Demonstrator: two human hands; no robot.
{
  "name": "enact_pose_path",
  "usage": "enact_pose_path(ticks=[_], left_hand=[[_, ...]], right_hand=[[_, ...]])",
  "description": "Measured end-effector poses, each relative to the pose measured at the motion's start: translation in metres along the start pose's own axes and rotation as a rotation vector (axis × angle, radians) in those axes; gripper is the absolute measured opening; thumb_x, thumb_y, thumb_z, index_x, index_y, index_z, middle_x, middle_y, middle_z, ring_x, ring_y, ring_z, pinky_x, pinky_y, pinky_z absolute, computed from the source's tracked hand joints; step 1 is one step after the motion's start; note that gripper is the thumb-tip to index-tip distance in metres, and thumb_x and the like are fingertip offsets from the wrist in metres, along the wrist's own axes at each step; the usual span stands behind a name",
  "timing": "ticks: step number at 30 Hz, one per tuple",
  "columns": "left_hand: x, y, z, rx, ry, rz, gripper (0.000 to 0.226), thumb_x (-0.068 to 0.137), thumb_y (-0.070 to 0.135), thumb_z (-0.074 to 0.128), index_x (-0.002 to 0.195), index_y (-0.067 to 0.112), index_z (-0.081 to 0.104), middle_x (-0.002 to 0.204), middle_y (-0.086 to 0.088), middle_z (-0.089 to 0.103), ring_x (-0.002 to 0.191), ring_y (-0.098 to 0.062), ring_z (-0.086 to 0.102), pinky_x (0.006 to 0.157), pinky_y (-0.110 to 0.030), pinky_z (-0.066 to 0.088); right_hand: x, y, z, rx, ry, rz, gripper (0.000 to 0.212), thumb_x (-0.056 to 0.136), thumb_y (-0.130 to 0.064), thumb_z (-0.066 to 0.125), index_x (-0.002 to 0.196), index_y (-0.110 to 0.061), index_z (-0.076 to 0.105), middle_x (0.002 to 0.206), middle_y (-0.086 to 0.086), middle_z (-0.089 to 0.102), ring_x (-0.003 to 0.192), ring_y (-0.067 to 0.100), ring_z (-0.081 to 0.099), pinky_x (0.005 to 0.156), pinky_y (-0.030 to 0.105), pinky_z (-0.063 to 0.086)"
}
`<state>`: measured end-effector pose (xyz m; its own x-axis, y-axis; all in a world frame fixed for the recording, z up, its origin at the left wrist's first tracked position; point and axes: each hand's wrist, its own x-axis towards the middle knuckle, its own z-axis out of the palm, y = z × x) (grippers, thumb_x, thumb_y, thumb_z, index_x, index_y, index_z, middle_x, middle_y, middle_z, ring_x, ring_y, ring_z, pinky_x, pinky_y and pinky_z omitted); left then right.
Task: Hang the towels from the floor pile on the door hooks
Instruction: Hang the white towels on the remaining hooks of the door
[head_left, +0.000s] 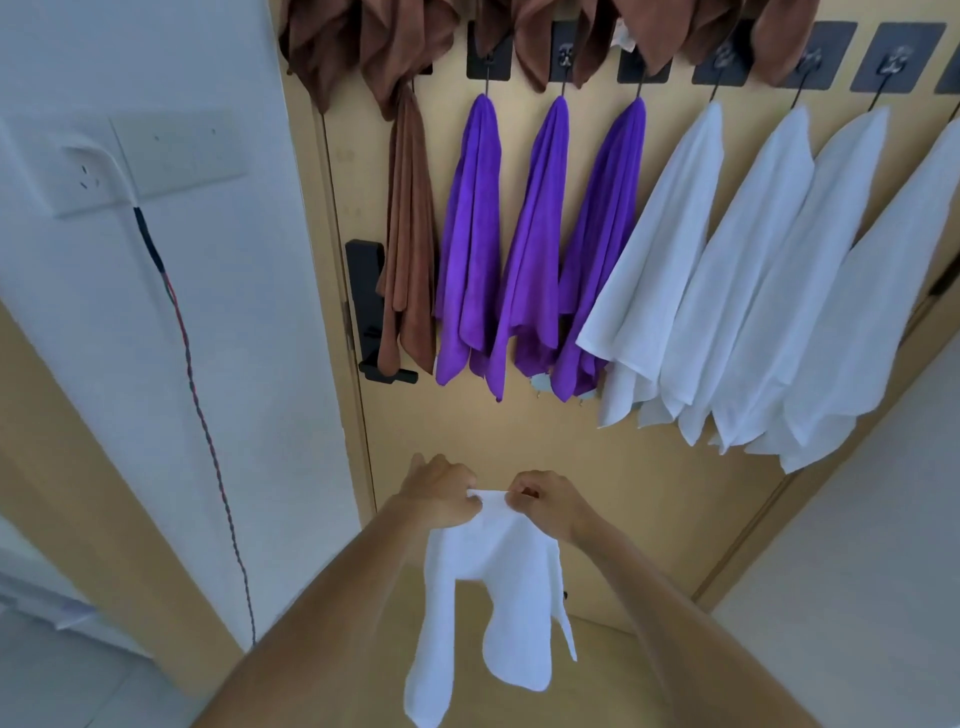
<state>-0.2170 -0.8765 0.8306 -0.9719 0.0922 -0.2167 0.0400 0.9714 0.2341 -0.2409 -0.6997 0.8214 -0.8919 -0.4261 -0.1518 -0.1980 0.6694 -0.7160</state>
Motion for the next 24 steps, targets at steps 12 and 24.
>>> enact_pose_path(ticks=[12, 24], left_hand=[[0.121, -0.114, -0.030, -0.349, -0.140, 0.147, 0.019, 0.093, 0.010, 0.038, 0.086, 0.009, 0.056, 0.090, -0.014, 0.064, 0.060, -0.019, 0.062, 0.066, -0.033, 0.052], [0.169, -0.146, -0.059, -0.451, -0.296, 0.217, 0.015, 0.097, 0.019, 0.046, 0.087, 0.018, 0.058, 0.088, -0.011, 0.065, 0.064, -0.018, 0.063, 0.064, -0.023, 0.051]], right_hand=[[0.133, -0.031, 0.041, -0.088, 0.189, 0.036, 0.017, 0.093, -0.016, 0.053, 0.088, -0.005, 0.065, 0.078, -0.003, 0.058, 0.074, 0.013, 0.049, 0.059, 0.005, 0.032], [0.192, -0.055, 0.045, -0.024, 0.120, 0.110, 0.016, 0.093, -0.023, 0.056, 0.083, -0.012, 0.062, 0.075, -0.001, 0.056, 0.069, 0.014, 0.051, 0.059, 0.017, 0.037]])
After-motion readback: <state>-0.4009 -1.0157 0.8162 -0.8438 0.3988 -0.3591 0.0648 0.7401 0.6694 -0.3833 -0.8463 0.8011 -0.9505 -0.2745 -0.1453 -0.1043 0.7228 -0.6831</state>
